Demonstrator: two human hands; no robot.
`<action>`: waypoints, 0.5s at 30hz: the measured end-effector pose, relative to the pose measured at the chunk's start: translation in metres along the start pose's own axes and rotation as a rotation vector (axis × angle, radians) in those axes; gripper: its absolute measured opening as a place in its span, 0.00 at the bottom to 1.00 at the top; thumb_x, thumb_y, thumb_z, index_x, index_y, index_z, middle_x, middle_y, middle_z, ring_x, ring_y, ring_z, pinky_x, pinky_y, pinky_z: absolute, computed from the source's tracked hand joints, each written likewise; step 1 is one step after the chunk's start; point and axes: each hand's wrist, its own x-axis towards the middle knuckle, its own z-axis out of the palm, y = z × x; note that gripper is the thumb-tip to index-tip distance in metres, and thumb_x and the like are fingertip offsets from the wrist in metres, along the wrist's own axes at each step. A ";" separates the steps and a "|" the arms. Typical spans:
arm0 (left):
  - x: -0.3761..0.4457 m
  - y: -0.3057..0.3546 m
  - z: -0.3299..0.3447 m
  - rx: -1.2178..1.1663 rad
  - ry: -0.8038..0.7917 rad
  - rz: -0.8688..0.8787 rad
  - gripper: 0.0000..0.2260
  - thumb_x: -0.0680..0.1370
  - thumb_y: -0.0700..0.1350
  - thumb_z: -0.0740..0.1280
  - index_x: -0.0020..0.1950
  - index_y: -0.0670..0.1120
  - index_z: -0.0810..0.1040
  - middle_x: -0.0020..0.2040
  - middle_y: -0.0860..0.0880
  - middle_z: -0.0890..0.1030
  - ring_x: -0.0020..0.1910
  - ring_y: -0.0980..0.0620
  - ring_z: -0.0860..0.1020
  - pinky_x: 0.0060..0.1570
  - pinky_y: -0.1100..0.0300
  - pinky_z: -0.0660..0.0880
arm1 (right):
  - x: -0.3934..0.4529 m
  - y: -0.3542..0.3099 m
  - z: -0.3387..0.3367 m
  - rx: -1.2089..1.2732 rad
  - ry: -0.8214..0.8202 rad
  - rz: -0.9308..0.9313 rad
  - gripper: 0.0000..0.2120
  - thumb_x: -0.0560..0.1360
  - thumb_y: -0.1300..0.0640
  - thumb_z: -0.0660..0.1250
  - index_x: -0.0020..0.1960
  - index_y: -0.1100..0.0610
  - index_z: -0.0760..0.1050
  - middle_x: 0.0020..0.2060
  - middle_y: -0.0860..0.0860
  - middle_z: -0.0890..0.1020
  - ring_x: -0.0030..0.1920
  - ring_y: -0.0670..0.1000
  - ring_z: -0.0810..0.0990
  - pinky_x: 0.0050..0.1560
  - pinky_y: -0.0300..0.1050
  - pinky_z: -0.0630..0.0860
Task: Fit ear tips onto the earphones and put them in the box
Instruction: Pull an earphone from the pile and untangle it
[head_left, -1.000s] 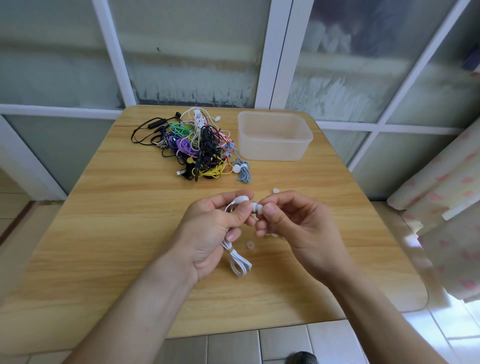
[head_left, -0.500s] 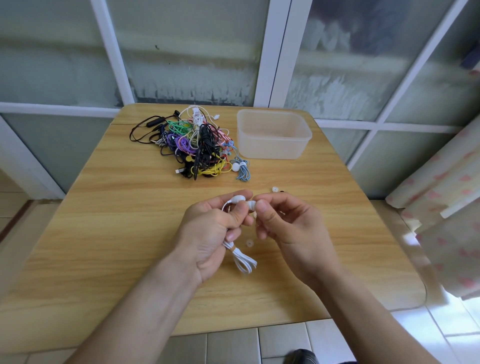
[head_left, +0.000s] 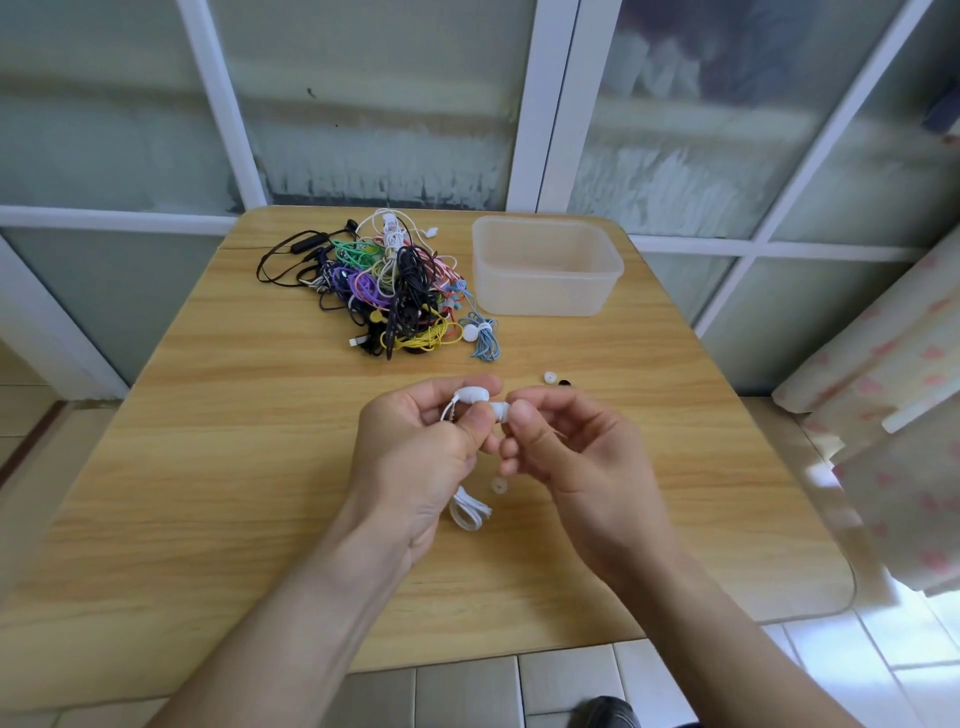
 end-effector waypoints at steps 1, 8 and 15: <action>0.001 -0.001 -0.001 0.006 0.020 -0.008 0.08 0.76 0.30 0.67 0.47 0.42 0.82 0.28 0.48 0.78 0.25 0.56 0.72 0.22 0.68 0.65 | 0.001 0.001 -0.001 -0.097 0.019 -0.078 0.09 0.72 0.60 0.70 0.48 0.64 0.79 0.35 0.56 0.83 0.33 0.52 0.81 0.37 0.44 0.80; 0.001 0.000 -0.004 -0.001 0.009 -0.015 0.08 0.75 0.30 0.68 0.48 0.41 0.81 0.33 0.44 0.81 0.28 0.55 0.74 0.23 0.67 0.64 | 0.002 -0.007 -0.011 -0.402 -0.043 -0.242 0.08 0.71 0.62 0.74 0.48 0.52 0.82 0.40 0.49 0.86 0.37 0.50 0.85 0.42 0.41 0.79; 0.000 -0.002 -0.007 0.043 0.016 0.056 0.07 0.74 0.33 0.70 0.48 0.43 0.82 0.30 0.46 0.80 0.29 0.52 0.73 0.26 0.66 0.67 | 0.001 -0.008 -0.006 -0.400 0.015 -0.243 0.05 0.69 0.56 0.73 0.45 0.55 0.84 0.35 0.51 0.86 0.34 0.52 0.84 0.39 0.42 0.80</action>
